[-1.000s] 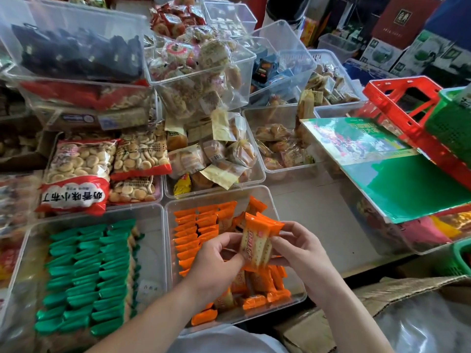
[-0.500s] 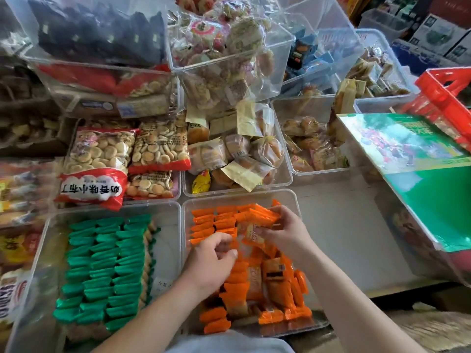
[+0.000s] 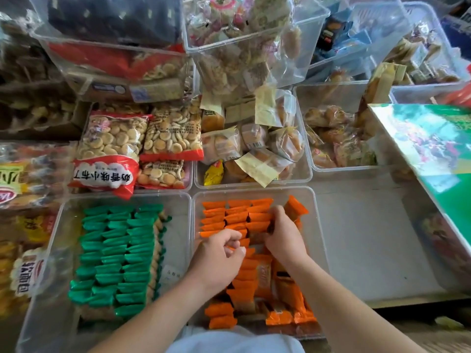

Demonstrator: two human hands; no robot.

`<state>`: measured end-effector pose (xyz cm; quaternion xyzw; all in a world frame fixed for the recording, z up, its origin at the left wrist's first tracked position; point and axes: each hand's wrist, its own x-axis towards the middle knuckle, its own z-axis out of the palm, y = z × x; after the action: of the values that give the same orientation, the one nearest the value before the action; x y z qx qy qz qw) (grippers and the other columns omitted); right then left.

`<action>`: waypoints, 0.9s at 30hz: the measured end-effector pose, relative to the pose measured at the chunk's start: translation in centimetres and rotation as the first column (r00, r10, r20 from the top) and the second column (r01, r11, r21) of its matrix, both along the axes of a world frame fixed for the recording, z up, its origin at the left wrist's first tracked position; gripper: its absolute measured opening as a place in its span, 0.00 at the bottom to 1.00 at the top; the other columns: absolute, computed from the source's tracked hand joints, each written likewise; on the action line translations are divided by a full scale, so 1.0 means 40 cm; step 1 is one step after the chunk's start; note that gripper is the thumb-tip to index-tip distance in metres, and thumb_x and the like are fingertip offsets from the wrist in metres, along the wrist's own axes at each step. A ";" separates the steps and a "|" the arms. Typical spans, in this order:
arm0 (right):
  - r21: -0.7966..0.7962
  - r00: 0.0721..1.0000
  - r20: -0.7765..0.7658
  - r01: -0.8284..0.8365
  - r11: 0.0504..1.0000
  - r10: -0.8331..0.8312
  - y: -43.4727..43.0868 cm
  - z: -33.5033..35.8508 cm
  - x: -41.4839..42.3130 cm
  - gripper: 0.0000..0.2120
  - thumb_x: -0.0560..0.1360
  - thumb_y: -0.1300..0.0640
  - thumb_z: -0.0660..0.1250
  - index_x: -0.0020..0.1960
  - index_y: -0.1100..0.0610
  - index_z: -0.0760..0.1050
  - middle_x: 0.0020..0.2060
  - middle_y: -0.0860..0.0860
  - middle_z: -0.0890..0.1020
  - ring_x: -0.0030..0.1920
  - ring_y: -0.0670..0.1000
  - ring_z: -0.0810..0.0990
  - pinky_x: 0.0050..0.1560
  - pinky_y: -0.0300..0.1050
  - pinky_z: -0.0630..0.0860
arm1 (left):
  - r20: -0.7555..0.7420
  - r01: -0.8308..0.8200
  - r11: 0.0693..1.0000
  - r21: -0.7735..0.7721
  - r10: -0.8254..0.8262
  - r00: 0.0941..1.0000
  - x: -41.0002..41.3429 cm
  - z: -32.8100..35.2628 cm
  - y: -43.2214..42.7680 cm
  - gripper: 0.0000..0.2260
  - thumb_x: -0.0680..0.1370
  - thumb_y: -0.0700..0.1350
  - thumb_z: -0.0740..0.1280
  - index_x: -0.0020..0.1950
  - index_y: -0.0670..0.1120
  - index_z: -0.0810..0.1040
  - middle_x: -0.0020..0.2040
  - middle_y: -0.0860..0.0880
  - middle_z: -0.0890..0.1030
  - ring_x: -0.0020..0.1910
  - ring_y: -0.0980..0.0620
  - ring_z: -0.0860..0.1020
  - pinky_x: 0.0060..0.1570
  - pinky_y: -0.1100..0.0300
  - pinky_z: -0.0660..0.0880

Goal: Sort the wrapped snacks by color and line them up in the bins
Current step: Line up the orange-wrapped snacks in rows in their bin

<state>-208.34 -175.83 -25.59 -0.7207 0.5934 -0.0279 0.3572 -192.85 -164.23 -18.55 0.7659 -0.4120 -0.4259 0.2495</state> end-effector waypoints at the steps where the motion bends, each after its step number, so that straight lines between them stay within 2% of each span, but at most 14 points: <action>1: -0.020 0.999 -0.039 -0.015 1.000 0.015 -0.001 0.009 -0.001 0.25 0.74 0.58 0.74 0.64 0.44 0.67 0.57 0.44 0.78 0.58 0.52 0.81 0.50 0.49 0.81 | 0.026 0.042 0.999 -0.001 -0.042 0.999 -0.009 0.004 -0.002 0.12 0.81 0.49 0.70 0.64 0.56 0.80 0.53 0.60 0.80 0.49 0.62 0.80 0.49 0.69 0.77; 3: -0.013 0.998 -0.057 -0.037 0.999 0.036 -0.010 0.039 -0.020 0.29 0.73 0.53 0.76 0.71 0.45 0.68 0.64 0.45 0.75 0.61 0.52 0.79 0.52 0.51 0.80 | 0.063 0.142 0.990 0.001 -0.142 0.988 -0.033 0.006 -0.008 0.12 0.81 0.49 0.69 0.65 0.55 0.80 0.55 0.59 0.79 0.50 0.60 0.79 0.54 0.63 0.78; 4: -0.008 0.997 -0.058 -0.042 0.999 0.041 -0.016 0.059 -0.038 0.28 0.74 0.53 0.75 0.71 0.45 0.69 0.65 0.44 0.76 0.61 0.52 0.79 0.53 0.52 0.80 | 0.067 0.198 0.980 0.005 -0.198 0.978 -0.049 0.003 -0.011 0.12 0.81 0.49 0.69 0.65 0.54 0.80 0.56 0.58 0.79 0.52 0.60 0.79 0.57 0.61 0.78; 6: -0.004 0.998 -0.052 -0.040 0.999 0.039 -0.020 0.104 -0.087 0.19 0.75 0.54 0.73 0.64 0.44 0.76 0.59 0.44 0.81 0.56 0.52 0.81 0.52 0.52 0.81 | 0.047 0.304 0.952 0.011 -0.305 0.951 -0.093 -0.009 -0.020 0.12 0.81 0.50 0.68 0.65 0.52 0.81 0.58 0.55 0.79 0.56 0.55 0.78 0.60 0.58 0.77; 8: 0.002 0.999 0.017 0.048 0.999 -0.048 -0.003 0.146 -0.145 0.10 0.77 0.53 0.74 0.57 0.43 0.80 0.50 0.43 0.83 0.48 0.49 0.82 0.48 0.50 0.82 | 0.016 0.395 0.918 0.040 -0.396 0.918 -0.150 -0.028 -0.041 0.13 0.82 0.50 0.67 0.65 0.50 0.80 0.62 0.50 0.78 0.62 0.49 0.77 0.63 0.53 0.76; 11: -0.016 0.955 0.171 0.249 0.968 -0.243 0.048 0.196 -0.224 0.04 0.79 0.52 0.73 0.50 0.42 0.81 0.40 0.41 0.82 0.38 0.42 0.81 0.38 0.39 0.77 | 0.022 0.443 0.872 0.207 -0.457 0.889 -0.241 -0.070 -0.086 0.25 0.83 0.56 0.65 0.77 0.49 0.67 0.77 0.45 0.67 0.77 0.42 0.66 0.76 0.49 0.66; 13: -0.011 0.919 0.202 0.348 0.938 -0.338 0.080 0.206 -0.273 0.03 0.79 0.51 0.72 0.49 0.43 0.82 0.38 0.41 0.82 0.39 0.38 0.80 0.34 0.30 0.72 | 0.013 0.412 0.834 0.367 -0.448 0.894 -0.282 -0.107 -0.107 0.36 0.81 0.64 0.63 0.84 0.52 0.54 0.84 0.41 0.54 0.83 0.36 0.53 0.81 0.42 0.55; 14: 0.002 0.908 0.206 0.373 0.928 -0.365 0.093 0.207 -0.296 0.02 0.79 0.52 0.72 0.49 0.44 0.83 0.38 0.41 0.83 0.40 0.36 0.80 0.34 0.29 0.72 | 0.016 0.384 0.821 0.422 -0.431 0.902 -0.294 -0.128 -0.113 0.40 0.80 0.67 0.63 0.85 0.52 0.50 0.84 0.40 0.51 0.83 0.34 0.48 0.81 0.40 0.51; 16: 0.047 0.889 0.214 0.404 0.914 -0.404 0.113 0.198 -0.331 0.02 0.79 0.53 0.72 0.49 0.46 0.83 0.38 0.42 0.84 0.40 0.38 0.81 0.37 0.29 0.73 | 0.054 0.337 0.823 0.457 -0.404 0.913 -0.300 -0.165 -0.119 0.43 0.76 0.71 0.64 0.83 0.51 0.52 0.83 0.38 0.57 0.82 0.32 0.52 0.81 0.38 0.53; 19: 0.122 0.885 0.223 0.391 0.912 -0.409 0.132 0.184 -0.350 0.02 0.79 0.51 0.73 0.47 0.44 0.83 0.37 0.44 0.85 0.38 0.42 0.83 0.39 0.38 0.77 | 0.092 0.315 0.808 0.497 -0.411 0.907 -0.299 -0.184 -0.121 0.47 0.71 0.77 0.62 0.79 0.47 0.59 0.78 0.39 0.67 0.78 0.34 0.62 0.77 0.40 0.62; 23: 0.174 0.884 0.233 0.372 0.912 -0.405 0.133 0.181 -0.344 0.02 0.79 0.50 0.73 0.47 0.44 0.83 0.38 0.45 0.85 0.38 0.43 0.84 0.35 0.35 0.78 | 0.085 0.328 0.785 0.526 -0.432 0.898 -0.297 -0.184 -0.131 0.53 0.65 0.82 0.62 0.78 0.48 0.62 0.76 0.41 0.69 0.76 0.36 0.67 0.74 0.41 0.67; 27: 0.189 0.885 0.229 0.369 0.910 -0.406 0.133 0.182 -0.343 0.02 0.79 0.50 0.73 0.48 0.44 0.83 0.39 0.46 0.85 0.40 0.46 0.85 0.40 0.40 0.82 | 0.024 0.333 0.789 0.516 -0.402 0.915 -0.274 -0.165 -0.146 0.58 0.53 0.87 0.62 0.73 0.53 0.68 0.71 0.44 0.70 0.71 0.40 0.71 0.70 0.42 0.72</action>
<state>-222.05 -170.50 -18.31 -0.5504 0.6734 -0.1525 0.4695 -203.82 -170.05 -25.17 0.7354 -0.4439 -0.5066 -0.0740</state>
